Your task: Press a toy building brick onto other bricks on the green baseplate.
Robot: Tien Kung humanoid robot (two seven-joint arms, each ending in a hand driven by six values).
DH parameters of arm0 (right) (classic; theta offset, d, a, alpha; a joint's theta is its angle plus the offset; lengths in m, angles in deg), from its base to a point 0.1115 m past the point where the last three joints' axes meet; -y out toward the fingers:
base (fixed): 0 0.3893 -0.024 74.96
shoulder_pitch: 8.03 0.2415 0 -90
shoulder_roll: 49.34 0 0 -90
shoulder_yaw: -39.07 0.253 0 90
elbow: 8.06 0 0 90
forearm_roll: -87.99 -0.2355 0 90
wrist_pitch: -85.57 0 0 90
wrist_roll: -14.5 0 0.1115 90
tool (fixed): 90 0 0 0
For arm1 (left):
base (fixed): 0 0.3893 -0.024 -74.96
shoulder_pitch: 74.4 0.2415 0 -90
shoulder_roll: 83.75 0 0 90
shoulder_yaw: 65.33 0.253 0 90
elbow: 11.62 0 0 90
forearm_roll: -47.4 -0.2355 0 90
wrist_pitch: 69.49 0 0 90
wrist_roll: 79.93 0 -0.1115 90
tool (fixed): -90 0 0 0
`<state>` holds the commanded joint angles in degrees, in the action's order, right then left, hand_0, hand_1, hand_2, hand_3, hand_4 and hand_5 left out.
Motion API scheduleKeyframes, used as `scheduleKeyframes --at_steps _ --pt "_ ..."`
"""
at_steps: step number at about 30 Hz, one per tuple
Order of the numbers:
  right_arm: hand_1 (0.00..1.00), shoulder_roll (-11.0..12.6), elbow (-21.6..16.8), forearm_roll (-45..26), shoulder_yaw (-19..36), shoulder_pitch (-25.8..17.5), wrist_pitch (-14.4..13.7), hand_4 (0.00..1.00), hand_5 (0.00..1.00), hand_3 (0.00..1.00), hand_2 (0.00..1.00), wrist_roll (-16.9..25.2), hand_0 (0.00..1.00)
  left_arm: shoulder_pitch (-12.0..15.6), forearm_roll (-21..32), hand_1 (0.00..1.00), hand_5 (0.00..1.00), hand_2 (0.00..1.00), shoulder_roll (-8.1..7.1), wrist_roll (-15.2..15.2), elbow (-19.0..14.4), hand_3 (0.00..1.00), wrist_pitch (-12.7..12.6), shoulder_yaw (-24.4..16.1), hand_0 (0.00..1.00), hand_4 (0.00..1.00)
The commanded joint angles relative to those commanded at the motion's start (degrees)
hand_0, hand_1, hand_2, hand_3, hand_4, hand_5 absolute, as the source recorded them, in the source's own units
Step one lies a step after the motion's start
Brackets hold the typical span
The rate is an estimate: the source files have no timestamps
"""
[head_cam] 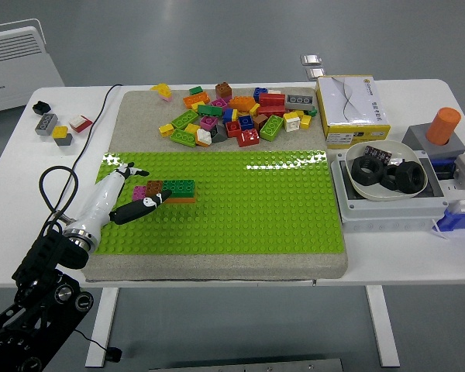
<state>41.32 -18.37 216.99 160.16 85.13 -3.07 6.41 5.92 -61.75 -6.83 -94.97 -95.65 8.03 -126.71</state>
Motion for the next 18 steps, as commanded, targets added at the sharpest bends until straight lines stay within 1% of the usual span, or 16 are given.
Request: scheduleKeyframes --at_steps 2,4,5,10,11,16,17,18 --pt "0.699 -0.05 0.0 -0.37 -0.51 0.04 -0.07 0.806 0.823 0.756 0.706 -0.1 0.514 1.08 0.82 0.957 0.694 0.998 -0.2 1.61 -1.23 0.791 -0.57 -1.51 0.958 0.909" --pt "0.699 -0.12 0.0 -0.88 -1.08 0.11 -0.16 0.806 0.823 0.756 0.706 -0.22 0.514 1.73 1.14 0.957 0.694 0.998 -0.51 2.53 -1.74 0.791 -0.94 -2.69 0.958 0.909" --pt "0.699 -0.2 0.0 -1.27 -1.51 0.18 -0.24 0.807 0.825 0.756 0.705 -0.33 0.514 2.04 1.06 0.947 0.384 0.976 -0.83 3.04 -1.74 0.728 -1.11 -3.41 0.938 0.727" --pt "0.699 -0.28 0.0 -2.13 -2.68 0.33 -0.54 0.807 0.825 0.756 0.705 -0.56 0.514 3.21 0.88 0.947 0.384 0.976 -2.08 4.92 -1.01 0.728 -0.7 -5.8 0.938 0.727" --pt "0.698 -0.25 0.0 -2.23 -2.82 0.31 -0.61 0.808 0.826 0.755 0.699 -0.61 0.514 3.61 0.98 0.953 0.227 0.983 -2.29 5.44 -0.68 0.713 -0.46 -6.55 0.939 0.653" --pt "0.698 0.08 0.0 -3.32 -3.47 0.21 -0.95 0.808 0.826 0.755 0.699 -0.78 0.514 5.11 1.63 0.953 0.227 0.983 -2.5 7.26 0.54 0.713 0.1 -8.76 0.939 0.653" --pt "0.698 0.22 0.0 -3.74 -3.8 0.21 -1.01 0.807 0.794 0.754 0.699 -0.81 0.514 5.4 1.77 0.963 0.002 0.985 -2.43 7.61 0.75 0.737 0.21 -9.12 0.94 0.587" --pt "0.698 0.36 0.0 -4.1 -4.05 0.22 -1.05 0.807 0.794 0.754 0.699 -0.82 0.514 5.67 1.89 0.963 0.002 0.985 -2.38 7.93 0.95 0.737 0.34 -9.41 0.94 0.587"
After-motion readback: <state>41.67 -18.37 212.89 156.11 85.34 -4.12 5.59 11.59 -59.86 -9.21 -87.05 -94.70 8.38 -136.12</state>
